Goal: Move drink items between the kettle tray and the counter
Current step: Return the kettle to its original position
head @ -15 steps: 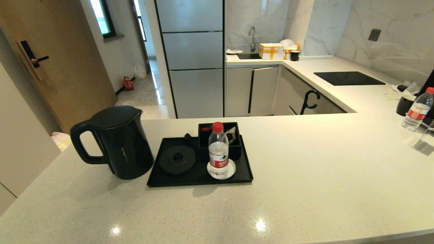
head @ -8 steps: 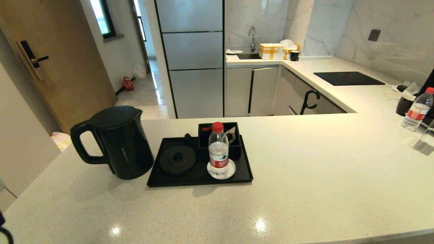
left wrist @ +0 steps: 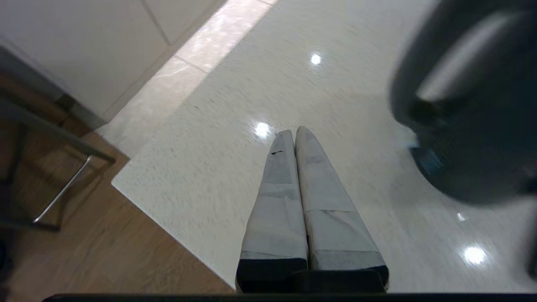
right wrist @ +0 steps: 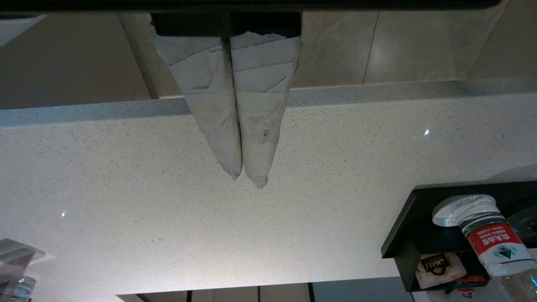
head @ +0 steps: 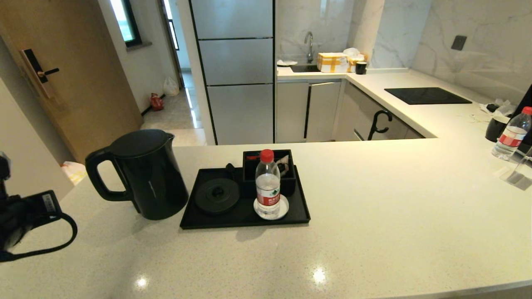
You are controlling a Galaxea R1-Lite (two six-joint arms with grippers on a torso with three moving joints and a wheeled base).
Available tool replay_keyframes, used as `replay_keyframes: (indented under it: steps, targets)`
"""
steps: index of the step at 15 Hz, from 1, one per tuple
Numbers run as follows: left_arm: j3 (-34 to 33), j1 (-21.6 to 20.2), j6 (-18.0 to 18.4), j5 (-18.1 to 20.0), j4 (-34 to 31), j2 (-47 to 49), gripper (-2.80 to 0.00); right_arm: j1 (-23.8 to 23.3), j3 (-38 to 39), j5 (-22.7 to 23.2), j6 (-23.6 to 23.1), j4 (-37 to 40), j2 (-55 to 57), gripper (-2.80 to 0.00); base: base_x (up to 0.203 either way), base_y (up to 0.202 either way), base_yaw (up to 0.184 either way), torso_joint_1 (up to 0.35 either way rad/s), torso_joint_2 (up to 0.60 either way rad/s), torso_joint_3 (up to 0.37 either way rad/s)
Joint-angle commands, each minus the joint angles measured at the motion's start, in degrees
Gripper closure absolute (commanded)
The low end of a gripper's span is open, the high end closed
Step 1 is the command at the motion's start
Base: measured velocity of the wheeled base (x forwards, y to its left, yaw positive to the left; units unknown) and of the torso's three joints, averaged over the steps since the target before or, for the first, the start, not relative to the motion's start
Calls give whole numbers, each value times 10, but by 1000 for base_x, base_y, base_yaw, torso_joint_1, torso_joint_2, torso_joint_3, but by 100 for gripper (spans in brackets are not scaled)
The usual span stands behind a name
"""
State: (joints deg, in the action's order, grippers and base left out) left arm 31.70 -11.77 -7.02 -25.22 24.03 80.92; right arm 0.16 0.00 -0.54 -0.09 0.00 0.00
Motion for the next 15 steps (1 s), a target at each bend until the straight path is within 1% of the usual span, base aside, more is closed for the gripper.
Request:
replay_keyframes:
  steps: [1, 3, 5, 6, 7, 9, 10, 11, 13, 15]
  targets:
    - [3, -9, 1, -2, 11, 45, 0, -1, 0, 0, 0, 0, 1, 0, 0, 0, 0, 0, 0, 0]
    - [10, -23, 10, -1, 69, 102, 0, 0, 0, 0, 0, 0, 1, 0, 0, 0, 0, 0, 0, 0]
    - [12, -36, 31, 1, 143, 194, 0, 0, 0, 0, 0, 0, 1, 0, 0, 0, 0, 0, 0, 0]
    - [10, -40, 42, 3, 173, 215, 0, 0, 0, 0, 0, 0, 0, 0, 0, 0, 0, 0, 0, 0]
    - [6, -42, 51, 4, 190, 218, 0, 0, 0, 0, 0, 0, 0, 0, 0, 0, 0, 0, 0, 0]
    - [-26, -25, 50, 6, 204, 205, 0, 0, 0, 0, 0, 0, 1, 0, 0, 0, 0, 0, 0, 0]
    - [-36, -16, 50, 7, 214, 197, 0, 0, 0, 0, 0, 0, 1, 0, 0, 0, 0, 0, 0, 0]
    - [-36, -16, 50, 7, 214, 197, 0, 0, 0, 0, 0, 0, 1, 0, 0, 0, 0, 0, 0, 0]
    - [-61, 14, 57, 35, 249, 185, 0, -1, 0, 0, 0, 0, 1, 0, 0, 0, 0, 0, 0, 0]
    - [-62, 15, 58, 37, 251, 184, 0, -1, 0, 0, 0, 0, 1, 0, 0, 0, 0, 0, 0, 0]
